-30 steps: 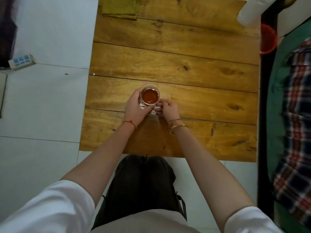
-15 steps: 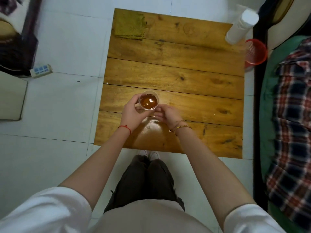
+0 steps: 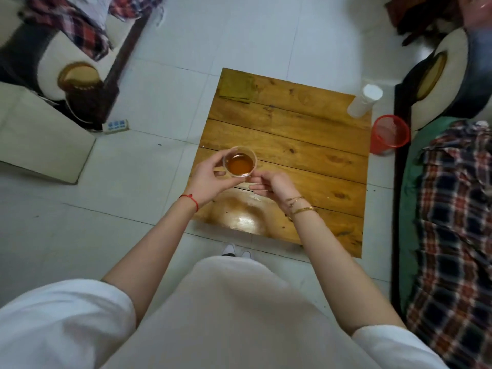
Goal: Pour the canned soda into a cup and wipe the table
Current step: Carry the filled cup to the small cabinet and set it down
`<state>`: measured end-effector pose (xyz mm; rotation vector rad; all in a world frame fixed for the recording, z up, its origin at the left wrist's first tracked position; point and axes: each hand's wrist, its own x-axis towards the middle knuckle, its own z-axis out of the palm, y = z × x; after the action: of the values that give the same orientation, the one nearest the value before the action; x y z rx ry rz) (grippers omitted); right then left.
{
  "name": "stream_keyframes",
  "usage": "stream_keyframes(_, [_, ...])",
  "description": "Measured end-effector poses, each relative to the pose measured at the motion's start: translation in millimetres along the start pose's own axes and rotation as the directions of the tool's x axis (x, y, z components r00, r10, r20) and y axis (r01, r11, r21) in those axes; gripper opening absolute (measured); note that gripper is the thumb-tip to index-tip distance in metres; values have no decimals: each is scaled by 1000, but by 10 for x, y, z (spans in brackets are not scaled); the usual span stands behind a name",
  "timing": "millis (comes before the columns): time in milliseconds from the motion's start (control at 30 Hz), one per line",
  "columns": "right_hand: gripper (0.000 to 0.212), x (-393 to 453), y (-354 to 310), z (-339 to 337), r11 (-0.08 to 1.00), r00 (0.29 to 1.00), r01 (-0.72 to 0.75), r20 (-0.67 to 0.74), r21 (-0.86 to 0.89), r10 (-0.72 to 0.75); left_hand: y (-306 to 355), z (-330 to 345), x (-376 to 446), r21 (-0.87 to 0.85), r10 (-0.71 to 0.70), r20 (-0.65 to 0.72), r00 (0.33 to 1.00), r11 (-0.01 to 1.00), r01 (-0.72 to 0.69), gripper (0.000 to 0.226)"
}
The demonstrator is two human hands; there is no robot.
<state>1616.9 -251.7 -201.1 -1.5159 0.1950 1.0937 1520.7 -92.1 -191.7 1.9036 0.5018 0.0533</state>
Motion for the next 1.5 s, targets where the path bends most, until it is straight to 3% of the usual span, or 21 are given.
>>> stream_keyframes(333, [29, -435, 49, 300, 996, 998, -2, 59, -91, 7, 123, -239, -688, -46, 4, -101, 995, 999, -9, 71])
stream_keyframes(633, [32, -657, 3, 986, 962, 976, 63, 216, -265, -5, -14, -755, -1289, -94, -52, -276, 960, 995, 27, 68])
stream_keyframes(900, [29, -691, 126, 2160, 899, 940, 80, 333, -430, 76, -455, -1501, -1935, -162, -154, -462, 873, 983, 88, 69])
stream_keyframes(1033, [31, -699, 288, 2871, 878, 892, 141, 444, -458, 89, -760, -2029, -2291, -209, -216, -539, 814, 971, 119, 69])
stream_keyframes(1500, [29, -756, 770, 5481, 838, 779, 203, 602, -507, 176, -1594, -3965, -3362, -216, -283, -718, 636, 959, 182, 73])
